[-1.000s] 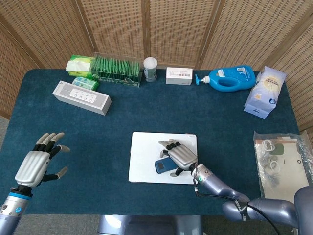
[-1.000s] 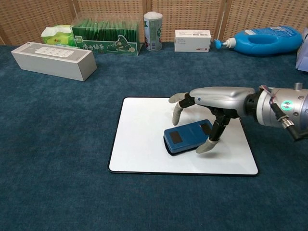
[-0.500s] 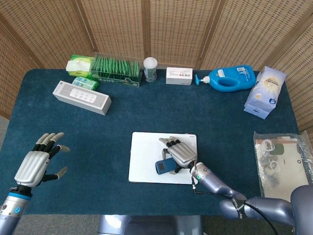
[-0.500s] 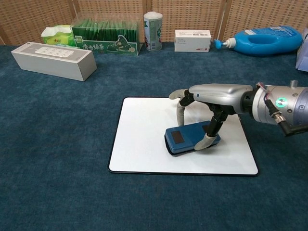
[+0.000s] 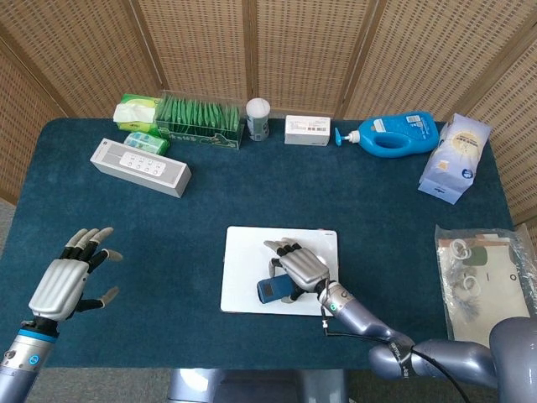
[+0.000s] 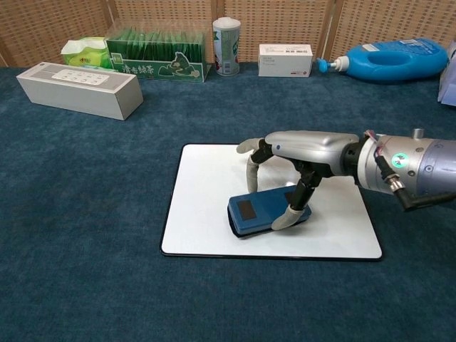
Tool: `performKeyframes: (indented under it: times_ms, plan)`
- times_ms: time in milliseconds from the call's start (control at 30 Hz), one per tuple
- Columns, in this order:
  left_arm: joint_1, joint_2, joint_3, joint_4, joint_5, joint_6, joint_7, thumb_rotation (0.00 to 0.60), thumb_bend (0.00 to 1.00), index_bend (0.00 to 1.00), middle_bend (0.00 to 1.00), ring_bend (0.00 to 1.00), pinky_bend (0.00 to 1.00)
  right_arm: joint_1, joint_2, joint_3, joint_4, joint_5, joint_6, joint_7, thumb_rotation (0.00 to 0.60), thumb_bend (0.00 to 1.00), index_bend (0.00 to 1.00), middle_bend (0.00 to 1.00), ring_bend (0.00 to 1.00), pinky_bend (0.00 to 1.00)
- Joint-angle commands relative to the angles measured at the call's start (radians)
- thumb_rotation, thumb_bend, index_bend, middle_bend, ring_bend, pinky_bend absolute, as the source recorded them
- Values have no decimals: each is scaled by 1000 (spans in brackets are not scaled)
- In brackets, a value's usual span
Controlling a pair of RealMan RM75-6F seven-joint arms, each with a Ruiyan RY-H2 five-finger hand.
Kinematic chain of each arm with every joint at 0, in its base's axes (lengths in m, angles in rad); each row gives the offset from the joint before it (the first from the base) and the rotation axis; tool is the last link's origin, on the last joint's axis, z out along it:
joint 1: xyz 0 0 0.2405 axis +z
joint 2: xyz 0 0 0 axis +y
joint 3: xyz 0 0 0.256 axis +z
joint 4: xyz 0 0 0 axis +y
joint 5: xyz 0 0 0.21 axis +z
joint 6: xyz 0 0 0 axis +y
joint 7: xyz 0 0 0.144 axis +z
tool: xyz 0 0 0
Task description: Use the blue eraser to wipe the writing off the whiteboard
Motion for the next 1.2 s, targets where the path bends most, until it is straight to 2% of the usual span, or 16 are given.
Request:
performKeyframes:
  times_ms: [33, 467, 900, 1200]
  plan:
    - [-2, 0, -1, -2, -1, -2, 3, 600, 333, 344, 85, 47, 0, 8, -17, -7, 17, 6, -6, -18, 600, 136, 577, 59, 0, 0]
    - [-1, 5, -2, -1, -5, 4, 5, 600, 333, 343, 84, 44, 0, 10, -4, -11, 40, 59, 1, -60, 600, 137, 587, 58, 0, 0]
    - [-6, -6, -1, -7, 3, 4, 25, 600, 333, 343, 84, 44, 0, -22, 116, -5, -23, 96, 50, -74, 600, 136, 588, 59, 0, 0]
    - [-5, 1, 3, -23, 11, 8, 26, 600, 333, 343, 84, 44, 0, -10, 81, -3, -42, 71, 31, -55, 600, 137, 588, 59, 0, 0]
